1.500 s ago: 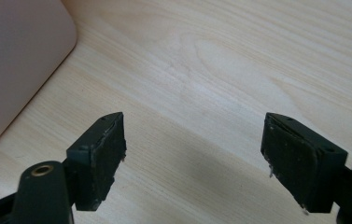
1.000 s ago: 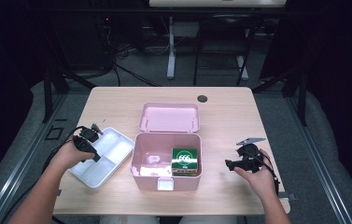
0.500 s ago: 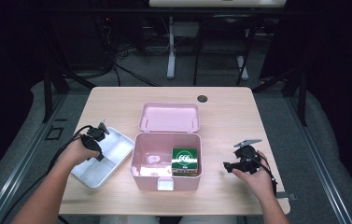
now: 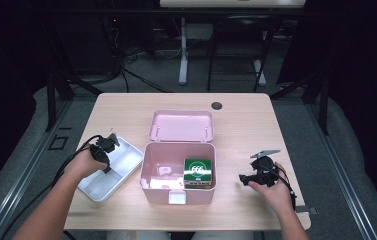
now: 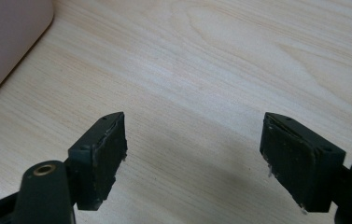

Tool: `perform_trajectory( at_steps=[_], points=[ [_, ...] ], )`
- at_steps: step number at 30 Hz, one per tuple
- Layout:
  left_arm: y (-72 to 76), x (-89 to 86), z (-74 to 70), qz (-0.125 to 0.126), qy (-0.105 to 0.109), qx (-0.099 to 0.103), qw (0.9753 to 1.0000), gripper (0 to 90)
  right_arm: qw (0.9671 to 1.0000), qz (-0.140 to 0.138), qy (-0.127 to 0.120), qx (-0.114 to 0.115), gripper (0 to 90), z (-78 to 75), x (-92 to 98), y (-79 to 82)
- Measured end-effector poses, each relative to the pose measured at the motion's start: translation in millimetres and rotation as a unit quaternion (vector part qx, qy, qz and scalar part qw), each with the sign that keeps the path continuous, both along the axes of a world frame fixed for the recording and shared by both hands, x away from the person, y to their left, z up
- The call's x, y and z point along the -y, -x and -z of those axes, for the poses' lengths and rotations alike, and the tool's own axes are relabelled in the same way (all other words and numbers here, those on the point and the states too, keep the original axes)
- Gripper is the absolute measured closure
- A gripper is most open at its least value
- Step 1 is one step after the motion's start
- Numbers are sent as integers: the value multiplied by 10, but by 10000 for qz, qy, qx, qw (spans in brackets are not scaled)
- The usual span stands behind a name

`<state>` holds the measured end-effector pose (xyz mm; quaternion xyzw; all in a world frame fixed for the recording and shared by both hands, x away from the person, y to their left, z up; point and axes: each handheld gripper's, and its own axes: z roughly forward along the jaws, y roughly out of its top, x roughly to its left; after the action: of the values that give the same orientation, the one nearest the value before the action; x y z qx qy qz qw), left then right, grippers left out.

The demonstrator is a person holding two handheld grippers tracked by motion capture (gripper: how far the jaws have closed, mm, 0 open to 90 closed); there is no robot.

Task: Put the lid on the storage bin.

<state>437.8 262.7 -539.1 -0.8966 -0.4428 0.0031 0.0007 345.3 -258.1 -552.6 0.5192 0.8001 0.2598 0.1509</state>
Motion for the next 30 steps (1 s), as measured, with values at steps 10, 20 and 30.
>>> perform_trajectory(
  at_steps=[10, 20, 30],
  points=[
    [41, -77, -230, 72, 8, 36, 10000, 891, 10000, 23, -94, -7, 225, 9, 13, 0],
    [117, -95, -524, 382, 99, 155, 9991, 890, 10000, -1, -96, -26, 225, 20, 1, -3],
    [252, -106, -931, 810, 149, 347, 9960, 890, 9999, -4, -123, -43, 225, 35, 4, -10]
  ],
)
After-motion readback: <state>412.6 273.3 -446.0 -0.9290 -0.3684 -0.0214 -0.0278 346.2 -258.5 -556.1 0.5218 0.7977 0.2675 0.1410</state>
